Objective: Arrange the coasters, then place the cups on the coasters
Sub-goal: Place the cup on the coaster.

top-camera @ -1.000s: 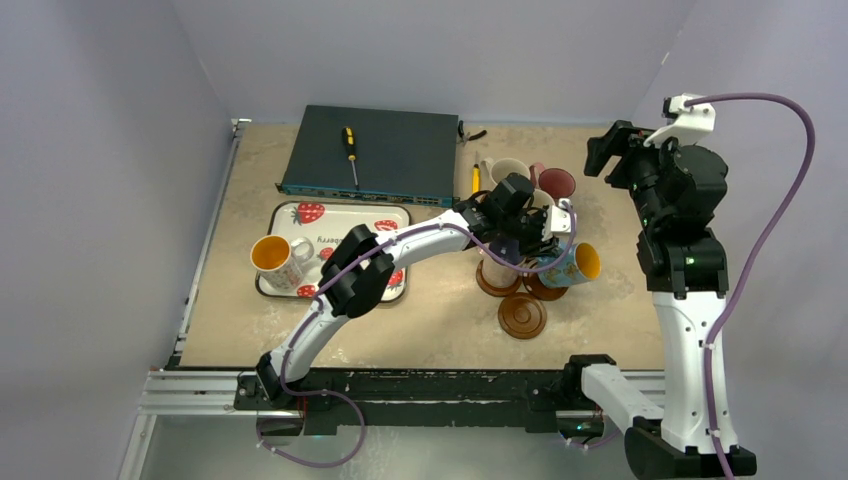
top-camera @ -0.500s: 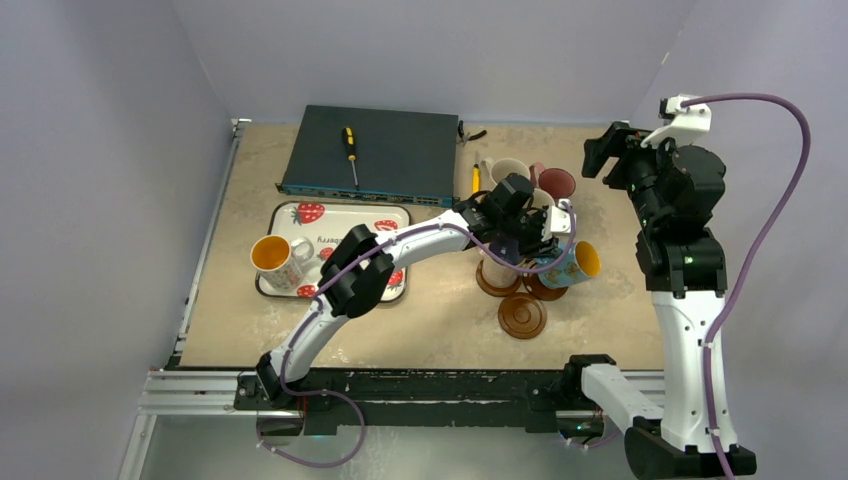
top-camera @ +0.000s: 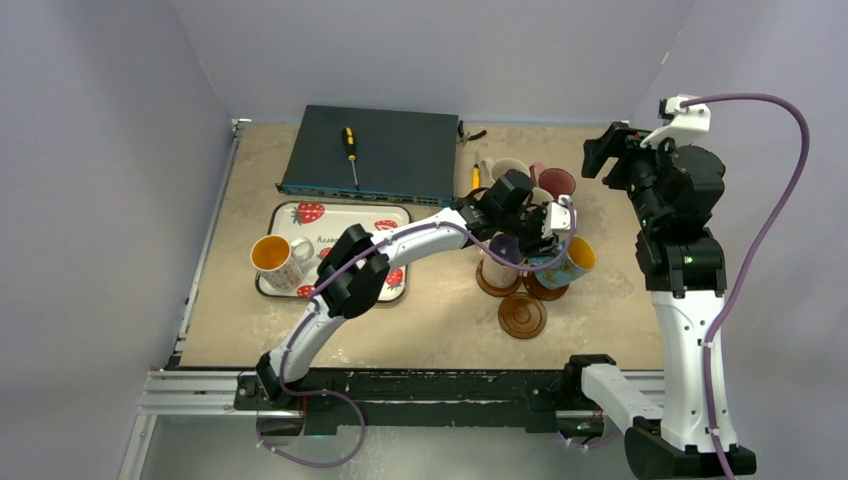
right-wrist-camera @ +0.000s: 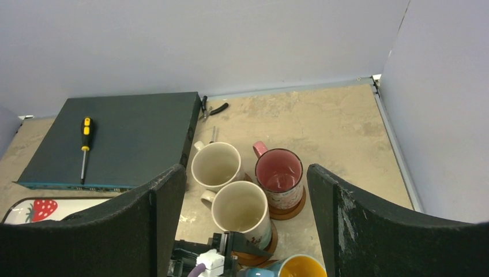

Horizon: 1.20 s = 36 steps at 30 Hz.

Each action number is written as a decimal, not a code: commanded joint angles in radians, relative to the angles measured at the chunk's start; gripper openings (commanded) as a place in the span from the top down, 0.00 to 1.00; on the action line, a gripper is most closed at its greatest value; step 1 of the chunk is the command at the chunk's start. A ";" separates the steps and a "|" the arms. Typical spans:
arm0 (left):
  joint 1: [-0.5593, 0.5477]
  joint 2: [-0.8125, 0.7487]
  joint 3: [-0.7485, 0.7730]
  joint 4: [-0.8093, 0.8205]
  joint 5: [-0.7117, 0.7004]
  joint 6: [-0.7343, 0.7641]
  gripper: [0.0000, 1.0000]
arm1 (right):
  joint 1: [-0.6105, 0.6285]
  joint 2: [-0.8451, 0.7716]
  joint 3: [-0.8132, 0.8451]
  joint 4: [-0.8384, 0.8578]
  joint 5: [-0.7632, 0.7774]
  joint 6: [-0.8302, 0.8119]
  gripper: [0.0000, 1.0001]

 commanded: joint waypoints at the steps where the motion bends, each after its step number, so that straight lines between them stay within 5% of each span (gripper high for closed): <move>1: 0.010 -0.087 -0.002 0.021 -0.003 0.019 0.53 | -0.002 -0.001 0.003 0.041 -0.017 0.003 0.21; 21: 0.019 -0.271 -0.130 -0.006 -0.042 -0.089 0.47 | -0.002 -0.028 -0.029 0.014 -0.001 0.027 0.19; 29: 0.088 -0.494 -0.359 0.095 -0.098 -0.266 0.45 | -0.002 -0.076 -0.155 0.006 0.013 0.107 0.03; 36: 0.218 -0.710 -0.601 0.153 -0.250 -0.447 0.44 | -0.002 -0.099 -0.244 -0.015 -0.029 0.167 0.02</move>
